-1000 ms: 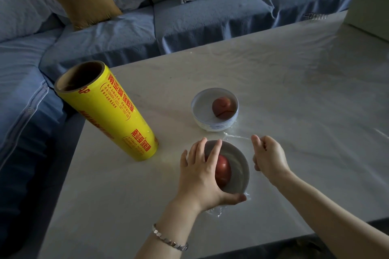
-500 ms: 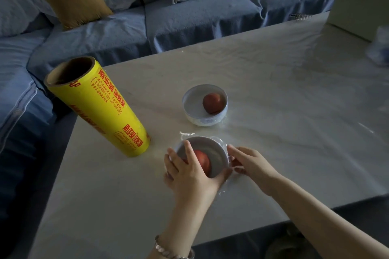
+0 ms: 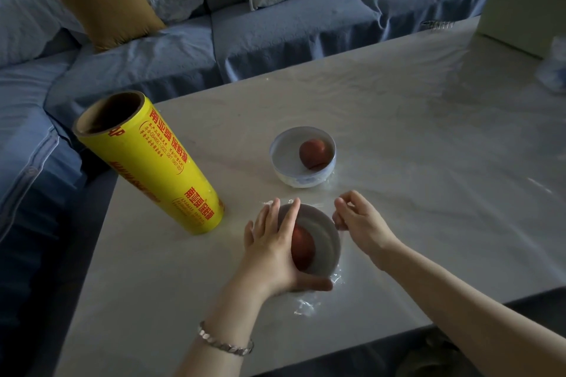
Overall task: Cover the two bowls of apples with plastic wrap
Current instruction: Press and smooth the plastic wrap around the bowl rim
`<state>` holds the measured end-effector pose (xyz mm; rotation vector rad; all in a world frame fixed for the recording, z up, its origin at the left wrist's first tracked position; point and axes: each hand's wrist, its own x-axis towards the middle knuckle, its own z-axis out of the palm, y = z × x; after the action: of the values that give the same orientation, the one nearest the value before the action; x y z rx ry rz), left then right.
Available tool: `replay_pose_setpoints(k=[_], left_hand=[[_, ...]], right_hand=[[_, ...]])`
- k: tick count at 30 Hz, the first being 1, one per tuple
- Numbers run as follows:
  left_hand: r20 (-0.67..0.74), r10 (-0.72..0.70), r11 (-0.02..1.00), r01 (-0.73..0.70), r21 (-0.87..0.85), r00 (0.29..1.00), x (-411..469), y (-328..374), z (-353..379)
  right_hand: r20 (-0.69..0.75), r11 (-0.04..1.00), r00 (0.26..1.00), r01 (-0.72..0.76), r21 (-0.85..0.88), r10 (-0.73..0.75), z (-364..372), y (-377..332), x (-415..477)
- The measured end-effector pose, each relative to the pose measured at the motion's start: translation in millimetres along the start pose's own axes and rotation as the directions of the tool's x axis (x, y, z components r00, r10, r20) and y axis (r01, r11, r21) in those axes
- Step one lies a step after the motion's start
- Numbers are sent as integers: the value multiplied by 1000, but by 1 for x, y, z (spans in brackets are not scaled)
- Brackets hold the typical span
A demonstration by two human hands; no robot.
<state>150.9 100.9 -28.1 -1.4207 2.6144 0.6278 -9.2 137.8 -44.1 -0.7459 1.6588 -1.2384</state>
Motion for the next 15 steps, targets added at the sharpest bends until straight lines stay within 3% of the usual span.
replay_pose_setpoints(k=[9, 15], left_hand=[[-26, 3, 1000, -2, 28, 1000, -4, -2, 3], [-54, -37, 998, 40, 45, 998, -8, 2, 5]], right_hand=[[-150, 914, 930, 282, -292, -335, -2, -7, -17], [-191, 906, 928, 241, -347, -320, -21, 9, -7]])
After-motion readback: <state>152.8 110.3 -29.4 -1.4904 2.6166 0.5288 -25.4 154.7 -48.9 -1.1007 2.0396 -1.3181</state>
